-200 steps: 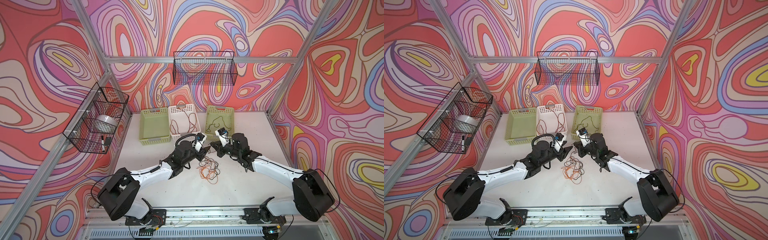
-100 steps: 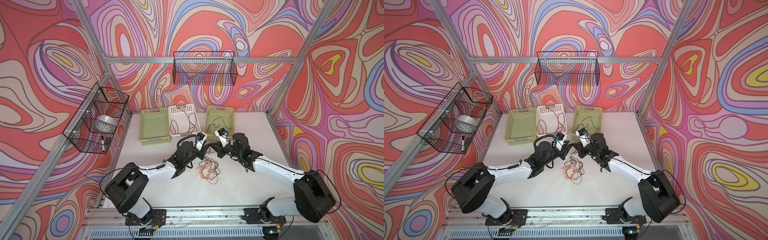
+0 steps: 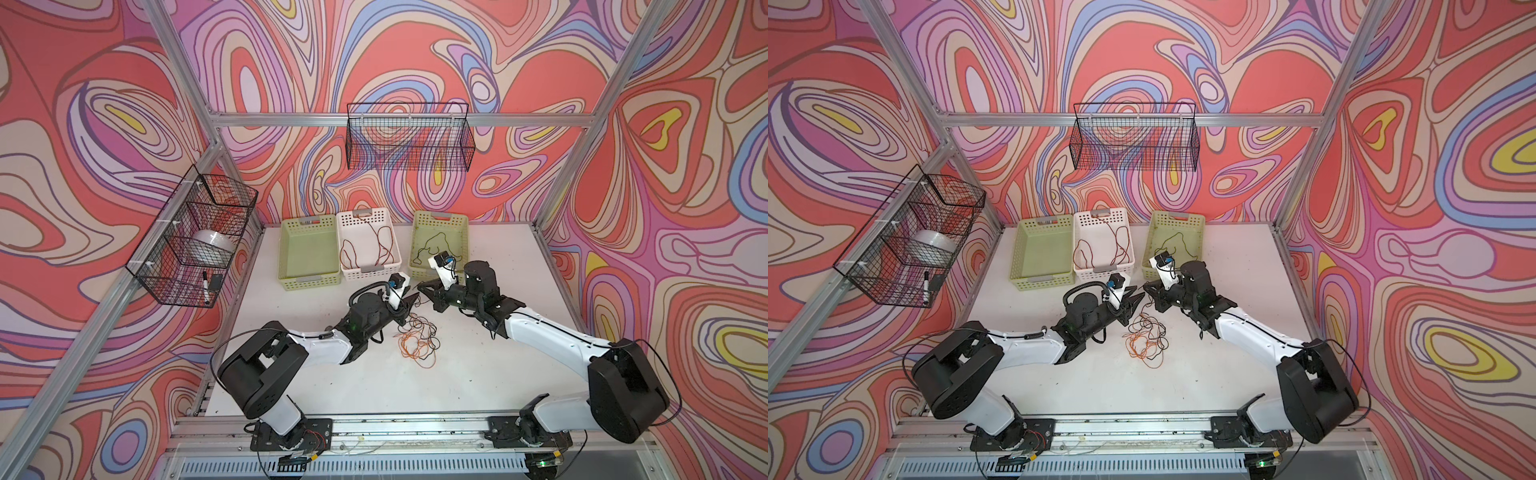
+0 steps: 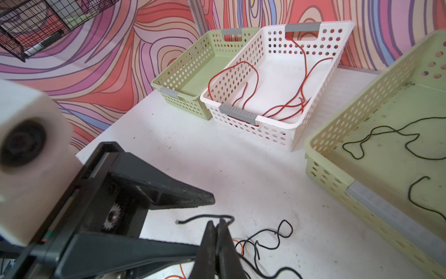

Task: Untangle the cables

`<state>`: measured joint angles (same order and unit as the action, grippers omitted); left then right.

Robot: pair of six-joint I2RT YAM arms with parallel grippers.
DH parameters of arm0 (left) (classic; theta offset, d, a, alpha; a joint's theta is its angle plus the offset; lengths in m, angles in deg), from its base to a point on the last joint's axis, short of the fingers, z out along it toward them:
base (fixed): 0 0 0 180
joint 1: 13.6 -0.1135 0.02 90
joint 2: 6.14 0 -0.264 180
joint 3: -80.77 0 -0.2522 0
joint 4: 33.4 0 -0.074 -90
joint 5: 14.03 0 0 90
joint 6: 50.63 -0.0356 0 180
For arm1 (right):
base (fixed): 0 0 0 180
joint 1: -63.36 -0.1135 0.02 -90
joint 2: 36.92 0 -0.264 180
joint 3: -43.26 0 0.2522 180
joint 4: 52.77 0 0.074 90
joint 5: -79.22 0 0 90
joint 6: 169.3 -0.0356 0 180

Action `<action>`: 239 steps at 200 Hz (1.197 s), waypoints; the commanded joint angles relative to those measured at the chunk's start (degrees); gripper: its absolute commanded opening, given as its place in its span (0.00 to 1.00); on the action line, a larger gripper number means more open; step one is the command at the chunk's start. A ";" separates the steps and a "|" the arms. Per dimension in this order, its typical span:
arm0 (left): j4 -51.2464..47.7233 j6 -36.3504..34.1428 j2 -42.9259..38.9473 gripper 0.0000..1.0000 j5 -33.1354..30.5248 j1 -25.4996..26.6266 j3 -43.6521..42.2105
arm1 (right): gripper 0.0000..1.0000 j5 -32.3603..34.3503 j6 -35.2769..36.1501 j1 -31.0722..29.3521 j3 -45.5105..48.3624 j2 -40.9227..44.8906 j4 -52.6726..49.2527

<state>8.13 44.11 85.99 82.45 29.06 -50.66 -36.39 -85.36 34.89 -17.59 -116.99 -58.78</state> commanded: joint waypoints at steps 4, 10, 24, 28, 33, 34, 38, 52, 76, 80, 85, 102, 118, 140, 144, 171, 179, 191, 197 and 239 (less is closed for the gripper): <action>9.17 0.10 1.35 0.33 0.16 -0.24 -0.55 | 0.00 -2.19 -0.54 -0.04 -1.68 -0.98 -1.71; 9.66 -0.02 1.46 0.32 0.19 -0.20 -0.61 | 0.00 -2.38 -0.53 -0.08 -1.77 -1.07 -1.86; 10.71 -0.32 1.65 0.30 -0.02 -0.23 -0.63 | 0.00 -2.52 -0.39 -0.02 -1.86 -1.05 -2.37; 10.98 -0.47 1.64 0.29 0.02 -0.20 -0.76 | 0.00 -2.45 -0.35 -0.08 -1.86 -1.10 -2.51; 11.19 -0.52 1.64 0.29 -0.03 -0.21 -0.86 | 0.00 -2.51 -0.28 -0.07 -1.93 -1.15 -2.57; 11.17 -0.56 1.64 0.29 -0.09 -0.21 -0.82 | 0.00 -2.51 -0.28 -0.07 -1.93 -1.15 -2.57; 11.22 -0.65 1.58 0.28 -0.02 -0.22 -0.93 | 0.00 -2.45 -0.29 -0.02 -1.95 -1.14 -2.67; 10.89 -1.13 1.34 0.27 -0.04 -0.21 -1.10 | 0.00 -2.55 -0.27 -0.03 -2.02 -1.40 -2.74; 10.50 -1.95 0.92 0.23 -0.22 -0.24 -1.52 | 0.00 -2.95 -0.18 -0.05 -2.22 -1.76 -2.98; 10.53 -2.05 0.79 0.22 -0.22 -0.21 -1.57 | 0.00 -2.96 -0.14 -0.03 -2.39 -1.90 -3.12; 10.43 -2.24 0.61 0.21 -0.26 -0.21 -1.63 | 0.00 -2.90 -0.04 -0.03 -2.39 -1.99 -3.25; 9.78 -2.89 -0.07 0.21 0.08 -0.21 -1.68 | 0.00 -2.80 0.31 -0.05 -2.48 -2.18 -3.53; 7.94 -4.04 -1.02 0.21 0.66 -0.25 -1.51 | 0.00 -2.58 0.51 -0.05 -2.53 -2.20 -3.61; 5.71 -5.49 -2.40 0.21 1.11 -0.20 -1.51 | 0.00 -2.39 0.72 -0.02 -2.55 -2.43 -3.79; 5.37 -5.67 -2.67 0.21 1.16 -0.20 -1.50 | 0.00 -2.32 0.71 -0.09 -2.53 -2.40 -3.76; 2.61 -6.96 -3.83 0.23 1.12 -0.21 -1.33 | 0.00 -2.51 0.87 -0.02 -2.57 -2.47 -3.84; 2.46 -7.16 -3.96 0.23 1.15 -0.23 -1.35 | 0.00 -2.51 0.88 -0.08 -2.57 -2.58 -3.88; 2.50 -7.21 -3.89 0.22 1.19 -0.29 -1.25 | 0.00 -2.69 0.97 -0.01 -2.65 -2.59 -3.88; 2.35 -7.35 -3.79 0.22 1.23 -0.29 -1.01 | 0.00 -2.78 0.87 -0.04 -2.66 -2.59 -3.93; 2.04 -7.01 -2.42 0.23 1.52 -0.29 -0.24 | 0.00 -2.80 0.87 -0.07 -2.72 -2.17 -4.05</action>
<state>9.59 37.90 83.09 83.23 29.06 -52.08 -38.73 -84.90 34.89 -19.36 -119.09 -62.32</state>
